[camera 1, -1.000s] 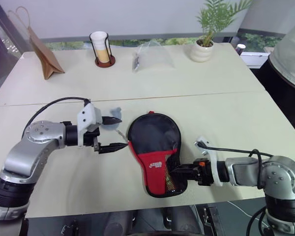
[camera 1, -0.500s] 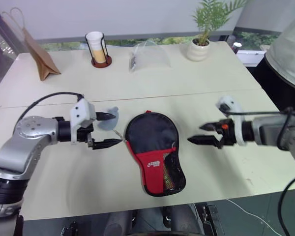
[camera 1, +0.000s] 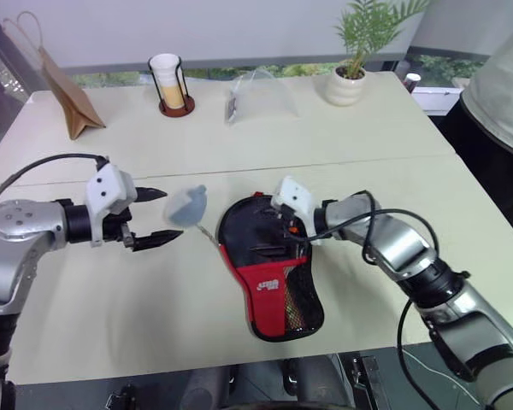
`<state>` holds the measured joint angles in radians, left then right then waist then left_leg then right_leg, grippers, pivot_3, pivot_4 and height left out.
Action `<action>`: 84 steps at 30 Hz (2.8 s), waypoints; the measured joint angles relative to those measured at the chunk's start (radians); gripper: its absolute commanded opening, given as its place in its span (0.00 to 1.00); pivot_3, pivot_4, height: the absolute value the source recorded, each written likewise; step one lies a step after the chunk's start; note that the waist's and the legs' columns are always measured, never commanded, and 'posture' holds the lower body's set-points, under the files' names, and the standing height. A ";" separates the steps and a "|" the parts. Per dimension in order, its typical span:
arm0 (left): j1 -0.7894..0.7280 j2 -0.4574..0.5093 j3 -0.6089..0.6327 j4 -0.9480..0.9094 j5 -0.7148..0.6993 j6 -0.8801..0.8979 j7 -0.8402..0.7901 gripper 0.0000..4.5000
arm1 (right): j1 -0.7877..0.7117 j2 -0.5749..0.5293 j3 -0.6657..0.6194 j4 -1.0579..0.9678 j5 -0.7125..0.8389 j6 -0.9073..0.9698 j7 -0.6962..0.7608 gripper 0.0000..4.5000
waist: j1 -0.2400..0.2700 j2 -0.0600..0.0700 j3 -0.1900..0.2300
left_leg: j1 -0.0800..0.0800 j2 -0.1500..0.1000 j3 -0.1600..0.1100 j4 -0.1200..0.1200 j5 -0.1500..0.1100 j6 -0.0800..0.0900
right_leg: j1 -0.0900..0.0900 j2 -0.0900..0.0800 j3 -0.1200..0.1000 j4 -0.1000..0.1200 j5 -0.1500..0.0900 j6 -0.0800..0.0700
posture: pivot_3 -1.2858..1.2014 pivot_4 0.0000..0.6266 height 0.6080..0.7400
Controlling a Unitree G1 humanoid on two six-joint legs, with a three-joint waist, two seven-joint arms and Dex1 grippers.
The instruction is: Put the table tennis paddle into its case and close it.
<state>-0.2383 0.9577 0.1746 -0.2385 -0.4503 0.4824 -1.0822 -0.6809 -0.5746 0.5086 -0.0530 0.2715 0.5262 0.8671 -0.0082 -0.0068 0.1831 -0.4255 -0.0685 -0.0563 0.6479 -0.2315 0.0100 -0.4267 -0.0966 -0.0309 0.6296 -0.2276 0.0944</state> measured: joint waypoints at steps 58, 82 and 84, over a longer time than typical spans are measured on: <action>-1.039 -0.686 -0.343 1.595 0.607 -0.669 0.331 0.00 | 0.117 0.114 -0.079 -0.024 -0.170 0.160 0.022 1.00 | 0.017 -0.005 -0.004 | 0.013 -0.003 -0.002 0.002 0.000 0.001 | 0.014 0.001 -0.002 0.003 0.001 0.005 | 0.52 0.24 0.95; -1.136 -1.069 -0.225 1.640 0.625 -0.633 0.337 0.00 | 0.210 0.199 -0.041 -0.180 -0.218 0.267 -0.085 1.00 | 0.018 -0.005 -0.005 | 0.015 -0.003 -0.002 0.001 -0.001 0.001 | 0.017 0.000 -0.003 0.002 -0.001 0.007 | 0.52 0.24 0.95; -1.136 -1.067 -0.219 1.640 0.624 -0.622 0.313 0.00 | 0.211 0.199 -0.041 -0.180 -0.219 0.267 -0.087 1.00 | 0.018 -0.005 -0.005 | 0.016 -0.003 -0.002 0.001 -0.001 0.001 | 0.017 0.000 -0.003 0.002 -0.001 0.007 | 0.52 0.24 0.95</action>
<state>-1.3747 -0.1096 -0.0443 1.4015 0.1742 -0.1397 -0.7697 -0.4700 -0.3761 0.4673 -0.2334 0.0524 0.7931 0.7798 0.0099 -0.0118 0.1783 -0.4099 -0.0719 -0.0585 0.6484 -0.2320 0.0111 -0.4099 -0.0963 -0.0337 0.6317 -0.2289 0.1019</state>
